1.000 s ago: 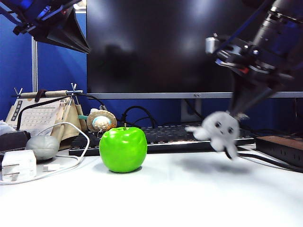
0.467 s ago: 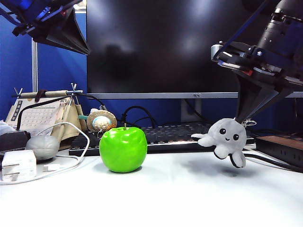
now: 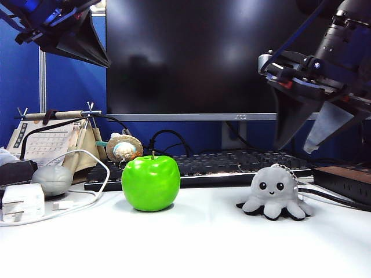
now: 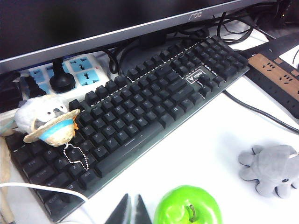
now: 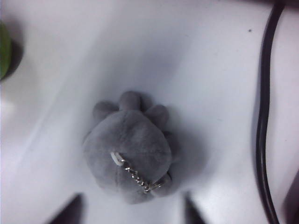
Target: Place the tilting octopus upright.
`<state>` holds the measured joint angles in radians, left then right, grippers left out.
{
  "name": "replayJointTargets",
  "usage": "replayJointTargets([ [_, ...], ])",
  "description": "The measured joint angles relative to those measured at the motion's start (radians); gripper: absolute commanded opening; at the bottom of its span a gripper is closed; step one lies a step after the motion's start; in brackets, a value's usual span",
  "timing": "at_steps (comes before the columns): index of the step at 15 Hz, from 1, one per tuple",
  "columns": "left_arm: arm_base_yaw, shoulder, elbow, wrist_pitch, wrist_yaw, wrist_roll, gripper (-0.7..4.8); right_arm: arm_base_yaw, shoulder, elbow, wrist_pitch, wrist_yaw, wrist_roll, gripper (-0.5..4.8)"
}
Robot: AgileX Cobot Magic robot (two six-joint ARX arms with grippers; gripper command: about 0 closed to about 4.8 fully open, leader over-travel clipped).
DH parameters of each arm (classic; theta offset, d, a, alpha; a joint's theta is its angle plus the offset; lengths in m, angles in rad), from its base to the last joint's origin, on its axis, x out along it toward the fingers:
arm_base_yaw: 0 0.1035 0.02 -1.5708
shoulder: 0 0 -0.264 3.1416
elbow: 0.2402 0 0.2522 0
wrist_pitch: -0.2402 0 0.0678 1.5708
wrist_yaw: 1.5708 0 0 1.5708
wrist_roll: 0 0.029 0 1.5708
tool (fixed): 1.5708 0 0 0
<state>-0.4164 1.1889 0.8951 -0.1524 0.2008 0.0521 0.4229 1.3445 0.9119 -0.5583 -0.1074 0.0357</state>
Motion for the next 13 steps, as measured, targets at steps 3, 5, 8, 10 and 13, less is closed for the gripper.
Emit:
replayJointTargets([
  [3,0.0,0.0,0.0,0.0,0.0,0.0,0.22,0.0,0.0,0.0,0.02,0.0,0.001,1.58],
  [5,0.0,0.0,0.0,0.003,0.0,0.0,0.22,0.0,-0.001,0.0,0.068,-0.013,0.001,-0.06],
  [8,0.0,-0.002,0.0,0.09,0.028,-0.001,0.21,0.0,-0.063,0.0,0.164,-0.07,0.008,-0.06],
  [10,0.0,-0.026,0.0,0.17,0.153,-0.004,0.22,0.0,-0.163,0.0,0.183,-0.073,0.017,-0.06],
  [13,0.0,-0.139,0.001,0.193,0.356,-0.005,0.21,0.0,-0.393,0.0,0.148,-0.074,0.017,-0.06],
])
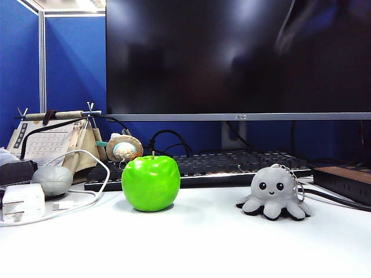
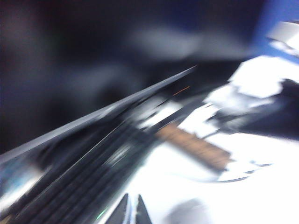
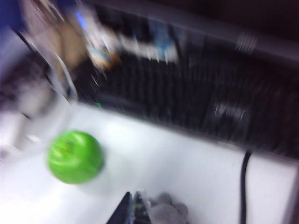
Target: Place the tilting octopus upright.
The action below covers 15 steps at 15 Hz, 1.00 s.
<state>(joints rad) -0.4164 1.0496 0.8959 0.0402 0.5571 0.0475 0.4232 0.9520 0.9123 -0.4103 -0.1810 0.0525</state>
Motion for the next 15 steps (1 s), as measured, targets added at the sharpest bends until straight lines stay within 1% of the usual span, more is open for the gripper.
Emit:
replayJointTargets([
  [1,0.0,-0.059,0.0,-0.019,0.039,-0.021,0.21,0.0,-0.076,-0.001,-0.034,0.0,0.0,-0.06],
  [4,-0.005,-0.255,0.004,-0.093,0.084,-0.08,0.21,0.0,-0.314,0.0,-0.146,-0.006,0.0,-0.06],
  [5,-0.005,-0.319,0.004,-0.138,0.088,-0.084,0.21,0.0,-0.38,0.0,-0.203,-0.023,0.0,-0.06],
  [6,-0.005,-0.425,0.003,-0.237,0.088,-0.087,0.21,0.0,-0.502,0.0,-0.308,-0.063,0.0,-0.06],
  [8,-0.005,-0.543,0.004,-0.352,0.089,-0.087,0.21,0.0,-0.657,0.0,-0.394,-0.097,0.001,-0.06],
  [12,-0.005,-0.694,0.003,-0.628,0.091,-0.089,0.21,-0.001,-0.856,0.0,-0.497,-0.108,0.002,-0.06],
  [14,-0.005,-0.726,0.003,-0.69,0.09,-0.09,0.21,-0.006,-0.904,-0.002,-0.523,-0.107,0.002,-0.06],
  [15,-0.005,-0.724,0.003,-0.695,0.082,-0.086,0.21,-0.036,-0.919,-0.046,-0.51,-0.107,0.0,-0.06],
])
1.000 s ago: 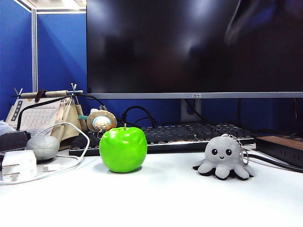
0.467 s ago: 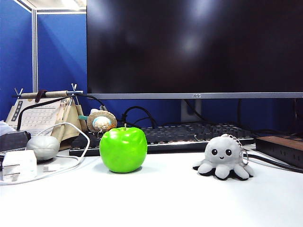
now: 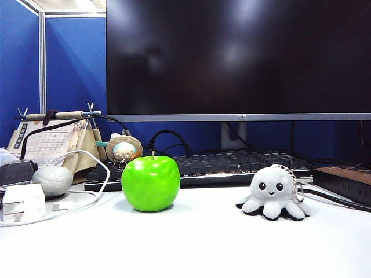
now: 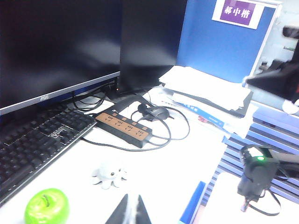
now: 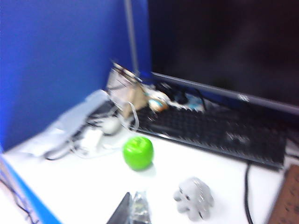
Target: Place the tilting octopus upright.
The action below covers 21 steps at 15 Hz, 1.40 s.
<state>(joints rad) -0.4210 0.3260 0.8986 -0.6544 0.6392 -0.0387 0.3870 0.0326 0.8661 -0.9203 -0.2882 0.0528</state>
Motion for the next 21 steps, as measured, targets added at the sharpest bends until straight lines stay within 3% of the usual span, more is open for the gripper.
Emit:
replayJointTargets([
  [3,0.0,0.002,-0.103,0.158,-0.034,0.001,0.21,-0.032,0.003,-0.183,0.102,0.0,-0.001,-0.06],
  [5,0.0,0.016,-0.27,0.418,-0.083,0.004,0.21,-0.03,0.005,-0.391,0.372,0.0,-0.001,-0.06],
  [6,0.0,0.023,-0.318,0.497,-0.115,0.014,0.21,-0.03,0.004,-0.474,0.52,0.0,-0.002,-0.06],
  [8,0.0,0.042,-0.396,0.573,-0.217,0.048,0.22,-0.03,0.005,-0.586,0.657,0.001,-0.001,-0.06],
  [10,0.001,0.08,-0.451,0.55,-0.287,0.05,0.22,-0.03,0.005,-0.676,0.692,0.0,-0.001,-0.06],
  [16,0.0,0.074,-0.467,0.232,-0.288,0.05,0.22,-0.03,0.004,-0.698,0.477,0.0,-0.001,-0.06],
  [21,0.001,0.066,-0.467,0.224,-0.288,0.05,0.22,-0.03,0.004,-0.698,0.457,0.0,-0.001,-0.06],
])
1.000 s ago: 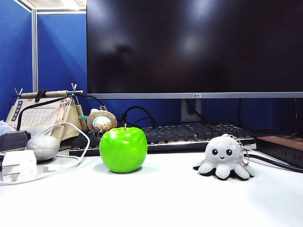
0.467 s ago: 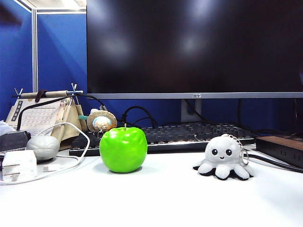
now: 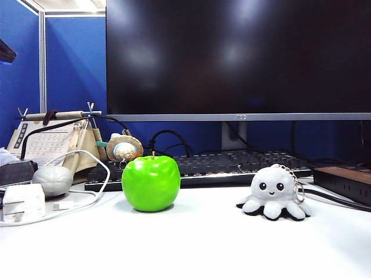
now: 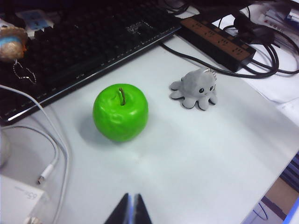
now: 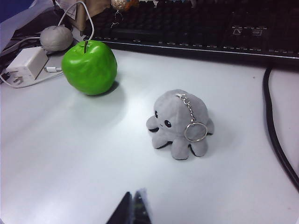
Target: Place the tilting octopus upright.
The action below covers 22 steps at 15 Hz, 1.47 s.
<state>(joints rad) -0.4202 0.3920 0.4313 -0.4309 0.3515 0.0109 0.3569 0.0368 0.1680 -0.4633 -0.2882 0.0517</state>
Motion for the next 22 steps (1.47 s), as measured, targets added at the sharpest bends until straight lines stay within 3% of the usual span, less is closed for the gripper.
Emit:
replayJointTargets([
  [2,0.017,-0.043,0.0,0.0,0.0,0.022,0.22,0.0,0.0,0.0,0.0,0.0,0.0,-0.06],
  [4,0.09,-0.117,0.0,0.026,0.001,0.095,0.22,0.0,0.0,0.0,0.0,0.0,0.0,-0.06],
  [8,0.336,-0.188,0.0,0.102,0.0,0.14,0.22,0.0,0.0,0.0,0.0,0.0,0.0,-0.06],
  [11,0.462,-0.194,-0.031,0.104,-0.004,0.135,0.22,0.0,0.0,0.0,0.0,0.0,0.0,-0.06],
  [17,0.466,-0.242,-0.202,0.117,-0.019,0.111,0.22,0.0,0.0,0.0,0.0,0.0,0.0,-0.06],
  [22,0.466,-0.282,-0.312,0.245,-0.019,0.057,0.22,0.0,0.0,0.0,0.0,0.0,0.0,-0.06],
])
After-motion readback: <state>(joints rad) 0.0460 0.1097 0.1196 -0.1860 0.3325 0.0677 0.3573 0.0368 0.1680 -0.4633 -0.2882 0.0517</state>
